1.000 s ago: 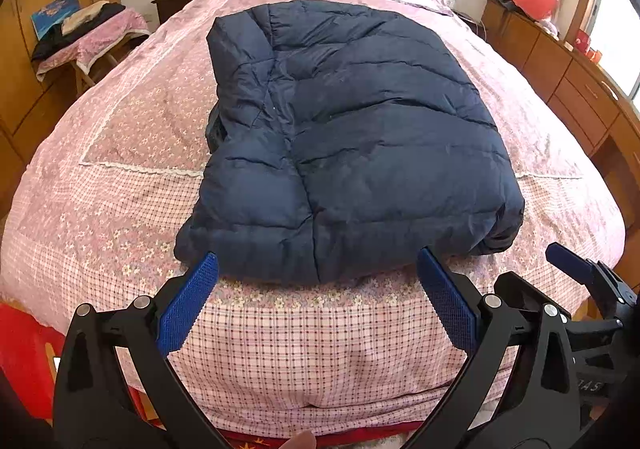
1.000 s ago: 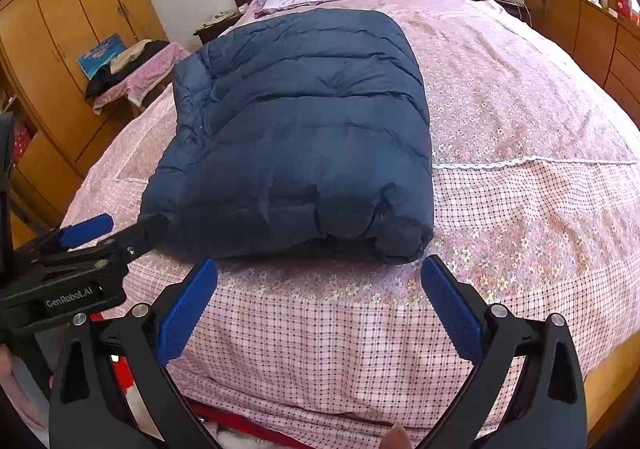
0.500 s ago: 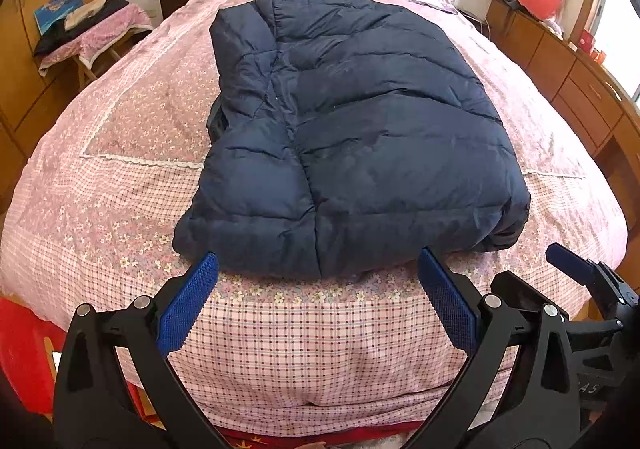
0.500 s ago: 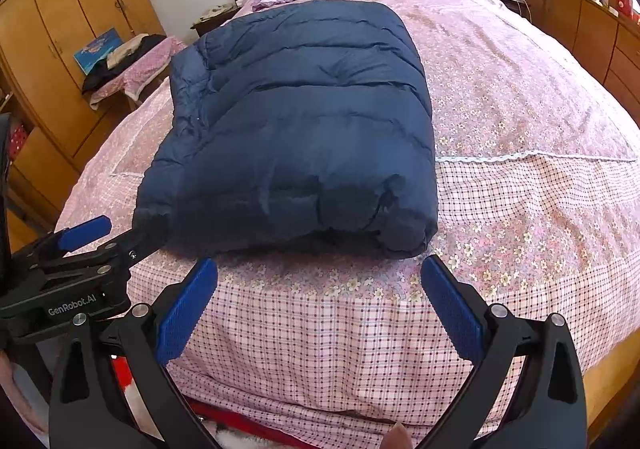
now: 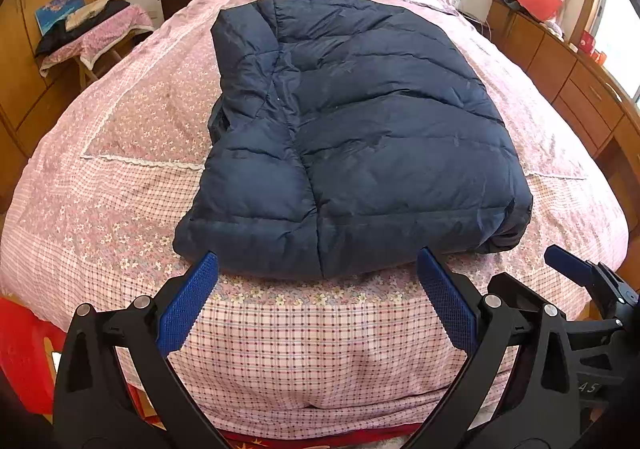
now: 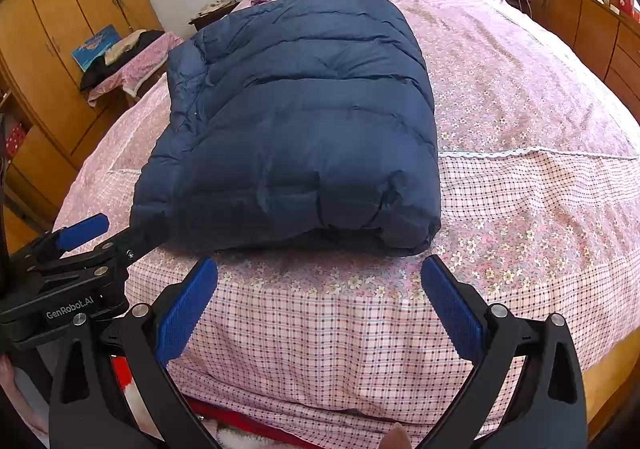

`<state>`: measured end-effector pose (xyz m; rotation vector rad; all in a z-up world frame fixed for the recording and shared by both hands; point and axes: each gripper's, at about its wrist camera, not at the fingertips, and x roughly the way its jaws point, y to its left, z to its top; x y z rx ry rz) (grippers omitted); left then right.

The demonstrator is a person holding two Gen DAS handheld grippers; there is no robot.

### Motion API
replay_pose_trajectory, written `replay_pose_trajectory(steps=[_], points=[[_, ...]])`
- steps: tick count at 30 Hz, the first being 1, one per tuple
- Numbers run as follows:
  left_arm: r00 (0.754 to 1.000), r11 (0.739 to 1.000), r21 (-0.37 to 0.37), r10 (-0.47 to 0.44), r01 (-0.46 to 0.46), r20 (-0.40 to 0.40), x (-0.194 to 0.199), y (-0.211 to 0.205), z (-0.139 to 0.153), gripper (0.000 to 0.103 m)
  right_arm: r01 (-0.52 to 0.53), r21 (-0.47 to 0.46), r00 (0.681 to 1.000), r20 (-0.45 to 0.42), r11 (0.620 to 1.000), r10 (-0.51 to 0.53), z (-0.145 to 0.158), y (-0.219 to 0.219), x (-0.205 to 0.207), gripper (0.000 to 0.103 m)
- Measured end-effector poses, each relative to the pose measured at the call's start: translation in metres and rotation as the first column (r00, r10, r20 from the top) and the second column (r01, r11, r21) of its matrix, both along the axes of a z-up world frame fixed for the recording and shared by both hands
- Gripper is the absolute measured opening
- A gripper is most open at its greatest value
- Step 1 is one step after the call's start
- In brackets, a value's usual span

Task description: Fold large clothes

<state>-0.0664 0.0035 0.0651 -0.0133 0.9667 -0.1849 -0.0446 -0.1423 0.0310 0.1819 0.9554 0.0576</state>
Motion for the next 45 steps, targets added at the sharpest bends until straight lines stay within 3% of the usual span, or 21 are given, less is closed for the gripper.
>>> replay_pose_trajectory(steps=[40,45], points=[[1.0,1.0,-0.01,-0.005,0.005,-0.024,0.0,0.004,-0.006,0.099,-0.001,0.002,1.0,-0.011,1.0,0.001,-0.004,0.001,-0.002,0.098],[0.999,1.0,-0.031,-0.008,0.007,-0.046,0.004,0.023,-0.007,0.099,0.009,-0.018,1.0,-0.016,1.0,-0.009,-0.002,-0.012,-0.004,0.098]])
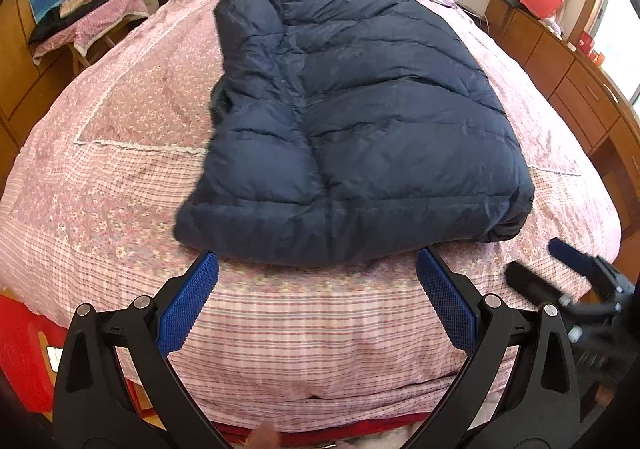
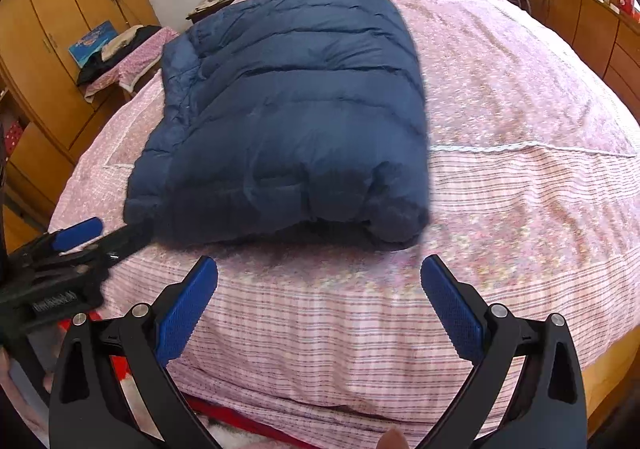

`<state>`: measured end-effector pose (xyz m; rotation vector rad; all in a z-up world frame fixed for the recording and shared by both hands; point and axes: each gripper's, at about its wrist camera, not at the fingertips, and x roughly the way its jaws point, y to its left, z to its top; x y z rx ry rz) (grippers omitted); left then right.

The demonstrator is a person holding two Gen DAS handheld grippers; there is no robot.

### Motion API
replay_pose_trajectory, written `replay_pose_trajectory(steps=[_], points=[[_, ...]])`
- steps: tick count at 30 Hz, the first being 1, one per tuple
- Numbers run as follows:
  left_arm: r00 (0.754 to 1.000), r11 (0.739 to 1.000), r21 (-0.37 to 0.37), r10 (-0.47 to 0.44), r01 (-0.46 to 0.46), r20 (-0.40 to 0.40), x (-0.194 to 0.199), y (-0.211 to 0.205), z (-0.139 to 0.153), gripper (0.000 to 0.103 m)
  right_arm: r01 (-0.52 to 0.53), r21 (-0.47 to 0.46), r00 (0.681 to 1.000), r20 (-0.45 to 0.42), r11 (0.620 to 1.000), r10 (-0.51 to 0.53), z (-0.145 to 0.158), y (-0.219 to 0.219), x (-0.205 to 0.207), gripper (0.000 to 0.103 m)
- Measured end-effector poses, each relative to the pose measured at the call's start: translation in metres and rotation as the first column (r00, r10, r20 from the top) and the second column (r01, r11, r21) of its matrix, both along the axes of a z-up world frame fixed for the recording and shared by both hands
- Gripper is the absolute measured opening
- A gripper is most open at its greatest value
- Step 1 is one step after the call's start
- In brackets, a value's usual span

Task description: Fold large clothes

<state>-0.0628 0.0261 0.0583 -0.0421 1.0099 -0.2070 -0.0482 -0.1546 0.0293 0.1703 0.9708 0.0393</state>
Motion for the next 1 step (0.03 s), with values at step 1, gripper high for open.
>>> replay_pose_trajectory(steps=[1], points=[[1.0,1.0,0.004,0.018,-0.018,0.016,0.0018,0.0106,0.0024,0.099,0.006,-0.008,1.0,0.004,1.0,-0.006,0.0019,-0.0066,-0.0006,0.098]])
